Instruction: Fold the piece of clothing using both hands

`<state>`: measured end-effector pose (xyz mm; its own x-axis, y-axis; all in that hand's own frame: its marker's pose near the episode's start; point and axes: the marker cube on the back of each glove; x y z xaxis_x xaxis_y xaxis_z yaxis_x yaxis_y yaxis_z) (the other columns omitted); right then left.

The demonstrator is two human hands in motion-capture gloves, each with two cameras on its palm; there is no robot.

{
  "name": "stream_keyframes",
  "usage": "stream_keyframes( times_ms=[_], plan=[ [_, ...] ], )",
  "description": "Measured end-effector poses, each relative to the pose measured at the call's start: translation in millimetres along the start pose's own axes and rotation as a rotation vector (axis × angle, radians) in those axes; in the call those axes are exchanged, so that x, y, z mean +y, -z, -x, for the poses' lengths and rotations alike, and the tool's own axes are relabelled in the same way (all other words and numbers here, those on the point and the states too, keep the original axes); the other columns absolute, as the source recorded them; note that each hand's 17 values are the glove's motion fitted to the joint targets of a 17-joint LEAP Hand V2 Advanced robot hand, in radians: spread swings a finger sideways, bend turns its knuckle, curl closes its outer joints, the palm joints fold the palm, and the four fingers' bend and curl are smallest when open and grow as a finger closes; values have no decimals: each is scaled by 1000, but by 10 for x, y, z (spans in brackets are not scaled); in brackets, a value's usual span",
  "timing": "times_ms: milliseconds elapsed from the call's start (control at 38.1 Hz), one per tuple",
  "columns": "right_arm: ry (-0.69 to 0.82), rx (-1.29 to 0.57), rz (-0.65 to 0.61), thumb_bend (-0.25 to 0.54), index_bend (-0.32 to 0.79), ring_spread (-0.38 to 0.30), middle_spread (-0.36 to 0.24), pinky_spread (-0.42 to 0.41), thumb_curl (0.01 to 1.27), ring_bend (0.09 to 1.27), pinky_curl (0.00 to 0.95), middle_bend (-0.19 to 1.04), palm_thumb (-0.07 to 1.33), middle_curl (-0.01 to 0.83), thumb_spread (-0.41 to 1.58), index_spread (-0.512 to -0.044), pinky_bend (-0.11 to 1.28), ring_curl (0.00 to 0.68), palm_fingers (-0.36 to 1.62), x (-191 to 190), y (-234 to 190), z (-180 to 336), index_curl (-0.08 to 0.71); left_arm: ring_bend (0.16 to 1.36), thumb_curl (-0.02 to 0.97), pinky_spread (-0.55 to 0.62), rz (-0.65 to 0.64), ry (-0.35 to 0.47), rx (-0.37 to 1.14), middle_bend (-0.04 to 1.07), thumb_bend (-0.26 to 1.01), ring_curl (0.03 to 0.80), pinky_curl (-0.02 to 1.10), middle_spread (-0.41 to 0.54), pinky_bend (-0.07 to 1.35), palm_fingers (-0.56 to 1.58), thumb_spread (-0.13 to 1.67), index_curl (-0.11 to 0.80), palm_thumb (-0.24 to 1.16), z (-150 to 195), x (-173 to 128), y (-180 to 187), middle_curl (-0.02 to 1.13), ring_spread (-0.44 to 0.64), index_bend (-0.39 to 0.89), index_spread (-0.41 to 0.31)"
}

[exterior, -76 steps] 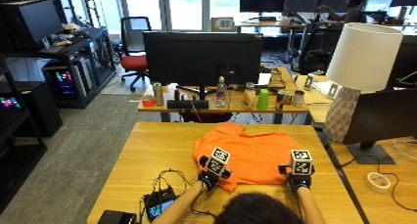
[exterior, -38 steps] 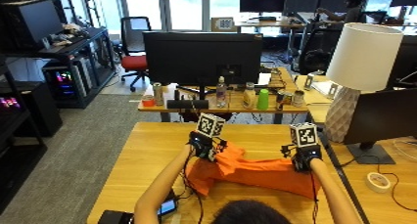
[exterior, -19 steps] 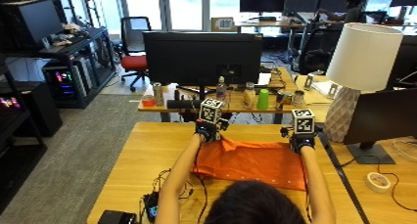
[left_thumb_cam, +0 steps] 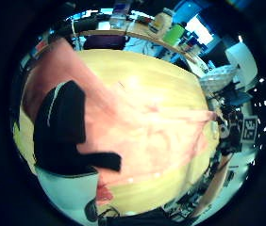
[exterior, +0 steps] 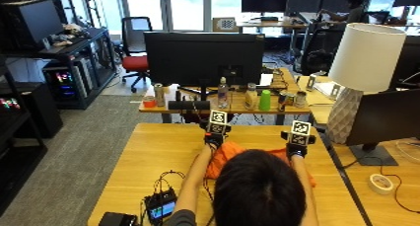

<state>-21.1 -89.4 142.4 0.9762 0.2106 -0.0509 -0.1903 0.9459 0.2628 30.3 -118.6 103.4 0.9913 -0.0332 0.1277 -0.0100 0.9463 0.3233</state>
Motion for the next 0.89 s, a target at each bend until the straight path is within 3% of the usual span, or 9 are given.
stream_keyframes(
  times_ms=[26,79,210,367,446,551,682,814,892],
  plan=[
    [-1,58,-44,21,124,-223,-177,-297,352,550,401,315,1208,479,1036,-280,616,426,1062,-78,-101,-88,375,410,530,-217,2,-20,-32,176,-37,458,445,-226,288,705,1139,479,621,-87,-55,-69,520,-244,90,-226],
    [5,100,-103,13,147,-204,-172,-206,352,490,393,279,1199,471,1056,-291,536,421,824,-181,-208,-154,386,436,486,-60,1,-38,-59,84,-71,476,456,-128,266,371,1188,456,515,-178,-121,-142,503,-146,61,-164],
    [34,105,-122,-15,144,-180,-165,-77,345,422,371,244,1159,455,1107,-309,459,399,722,-229,-213,-177,378,470,400,137,-21,-28,-45,70,-73,437,425,-11,296,259,1267,406,350,-188,-181,-133,407,-10,89,-92],
    [41,117,-62,-31,138,-158,-165,28,317,366,342,216,1063,440,1184,-321,417,370,698,-110,-73,-330,359,528,324,284,-186,40,-125,91,-57,413,408,89,377,175,1293,366,186,-10,-346,18,339,108,112,-50],
    [52,101,-20,-33,128,-148,-159,60,302,354,336,206,1020,436,1216,-325,408,365,692,-35,-21,-378,348,554,299,328,-293,22,-127,98,-48,408,406,123,408,140,1289,354,137,21,-433,94,315,147,122,-38],
    [33,113,30,-32,123,-141,-156,86,284,349,335,194,967,431,1248,-333,404,366,684,53,41,-511,337,587,278,374,-305,-22,-13,119,-33,407,404,150,440,110,1282,342,101,-83,-347,188,296,191,129,-28],
    [-48,85,99,-57,13,-124,-136,67,250,414,365,163,836,414,1264,-336,517,387,644,231,46,-776,278,598,257,416,-256,-63,106,131,-26,399,403,190,470,59,1270,337,67,-150,-64,327,275,254,147,-29],
    [-176,40,302,-57,2,-113,-115,38,226,507,379,173,723,404,1242,-337,590,403,643,434,-326,-1005,219,606,244,438,-224,-86,84,147,-18,385,393,208,478,47,1265,336,60,-107,95,377,263,294,159,-28],
    [-287,40,387,-56,54,-81,-79,55,216,487,389,178,655,401,1221,-331,608,407,561,692,-428,-1079,212,611,239,447,-178,-85,79,157,-19,380,389,215,478,28,1255,332,51,-58,180,409,261,317,151,-28]
  ],
)
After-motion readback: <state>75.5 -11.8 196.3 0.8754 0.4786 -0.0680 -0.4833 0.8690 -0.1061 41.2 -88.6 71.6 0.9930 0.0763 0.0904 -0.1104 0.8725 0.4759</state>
